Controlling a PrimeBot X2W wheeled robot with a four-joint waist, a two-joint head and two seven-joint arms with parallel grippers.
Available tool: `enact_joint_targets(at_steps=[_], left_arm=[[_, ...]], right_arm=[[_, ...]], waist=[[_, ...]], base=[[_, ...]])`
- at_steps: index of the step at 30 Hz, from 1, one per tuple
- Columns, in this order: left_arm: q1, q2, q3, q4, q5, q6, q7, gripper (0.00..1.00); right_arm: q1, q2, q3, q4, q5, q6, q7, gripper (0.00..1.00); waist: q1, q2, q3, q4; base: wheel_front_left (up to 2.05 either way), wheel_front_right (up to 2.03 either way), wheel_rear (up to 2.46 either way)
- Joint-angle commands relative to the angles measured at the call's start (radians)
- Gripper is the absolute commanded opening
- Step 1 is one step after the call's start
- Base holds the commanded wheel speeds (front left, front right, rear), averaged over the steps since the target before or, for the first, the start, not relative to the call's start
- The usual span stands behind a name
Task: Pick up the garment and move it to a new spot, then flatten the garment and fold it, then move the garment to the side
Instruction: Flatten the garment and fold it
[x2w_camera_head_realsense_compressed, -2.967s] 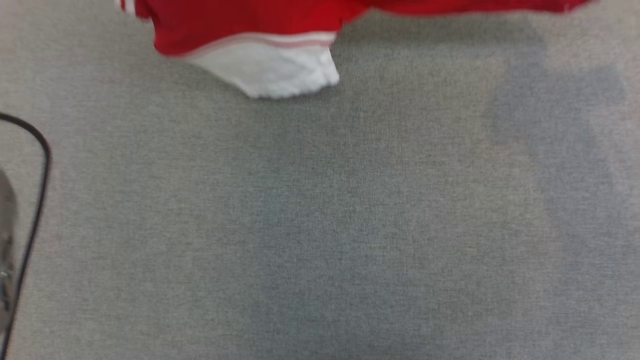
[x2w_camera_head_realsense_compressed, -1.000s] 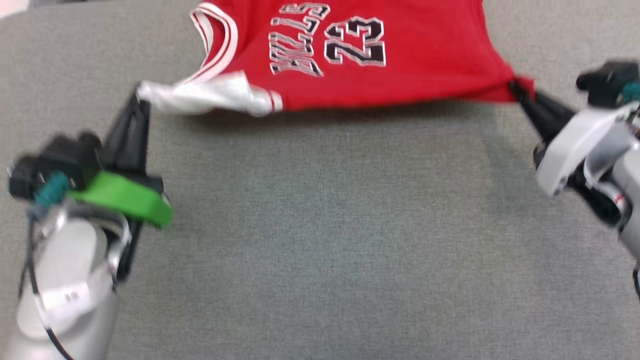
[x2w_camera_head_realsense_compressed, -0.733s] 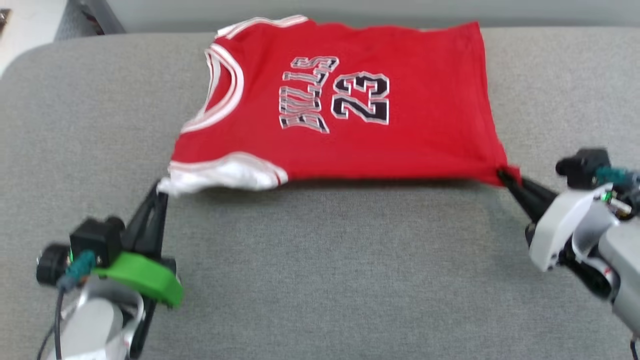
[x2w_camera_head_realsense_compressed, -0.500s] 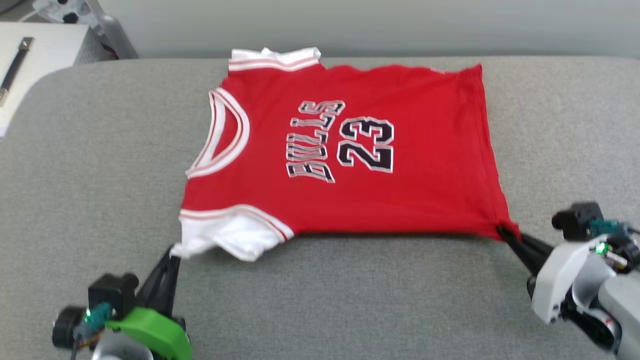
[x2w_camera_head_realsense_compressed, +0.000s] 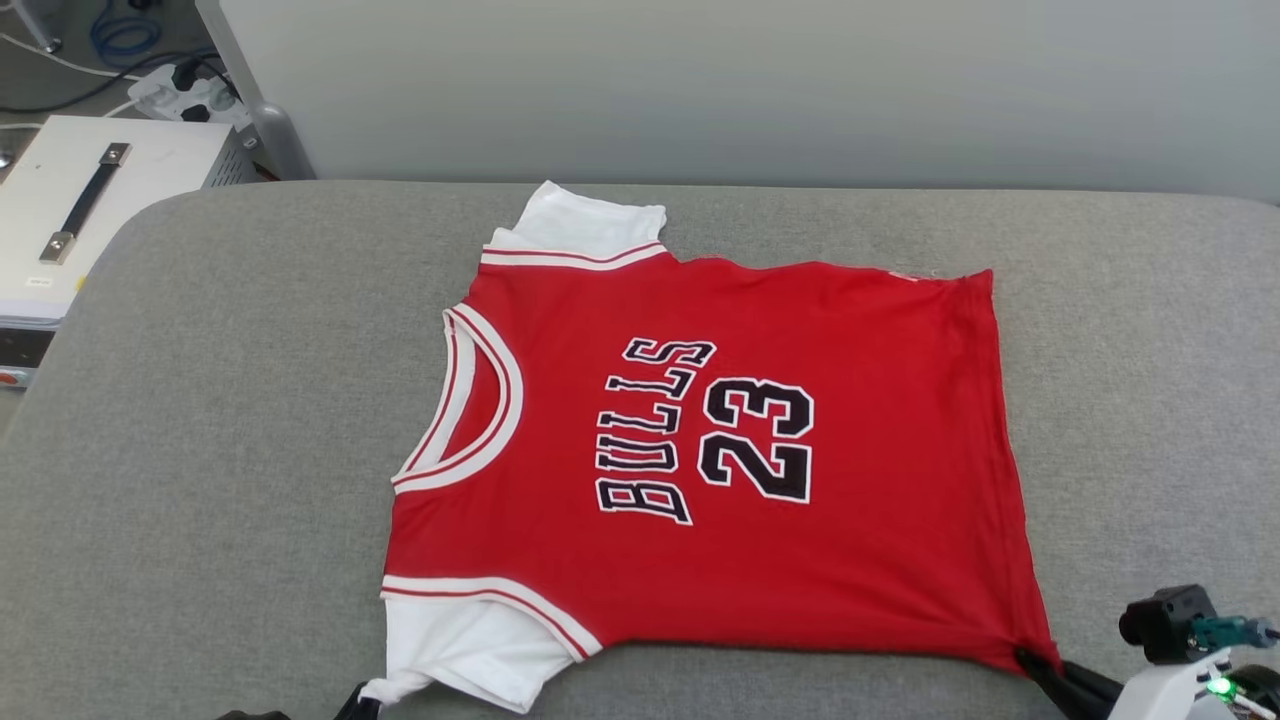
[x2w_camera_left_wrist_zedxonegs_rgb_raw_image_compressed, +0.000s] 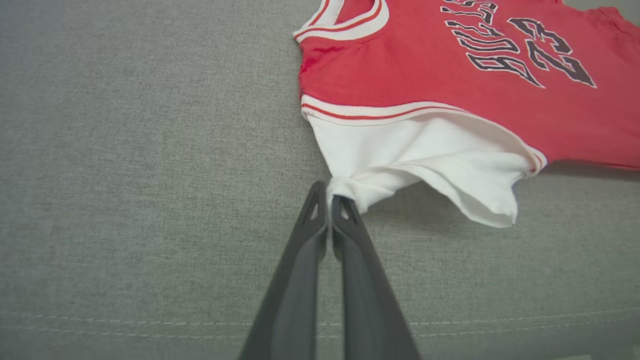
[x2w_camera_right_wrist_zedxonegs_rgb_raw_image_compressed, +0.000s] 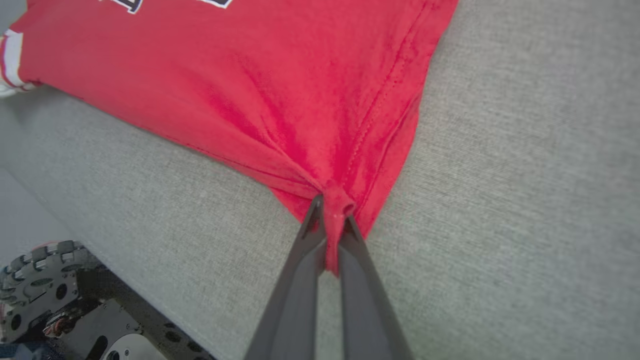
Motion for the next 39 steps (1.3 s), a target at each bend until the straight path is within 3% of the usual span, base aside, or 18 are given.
enact_joint_targets(at_steps=[1, 13, 20, 30, 39], left_arm=[[0.018, 0.002, 0.004, 0.003, -0.003, 0.008, -0.002, 0.0], [-0.043, 0.045, -0.012, -0.035, 0.048, 0.015, 0.005, 0.0], [-0.223, 0.077, -0.038, -0.038, 0.084, -0.031, 0.041, 0.0], [-0.526, 0.104, -0.085, 0.104, 0.131, -0.09, 0.052, 0.0], [-0.755, 0.1, -0.144, 0.313, 0.13, -0.114, 0.016, 0.0]], right_arm=[[0.032, -0.001, -0.012, -0.008, -0.004, -0.001, 0.008, 0.0], [0.118, 0.045, -0.195, -0.113, -0.069, -0.001, 0.054, 0.0], [0.116, 0.074, -0.304, -0.191, -0.103, -0.001, 0.104, 0.0], [0.024, 0.109, -0.394, -0.253, -0.149, -0.001, 0.196, 0.0], [-0.112, 0.131, -0.428, -0.211, -0.15, -0.001, 0.245, 0.0]], waist=[[0.0001, -0.0001, -0.008, 0.007], [0.0001, -0.0001, -0.008, 0.003], [0.0001, -0.0001, 0.031, -0.012], [0.0001, -0.0001, 0.154, -0.049], [0.0001, -0.0001, 0.274, -0.055]], base=[[0.0, 0.0, 0.0], [0.0, 0.0, 0.0], [0.0, 0.0, 0.0], [0.0, 0.0, 0.0], [0.0, 0.0, 0.0]])
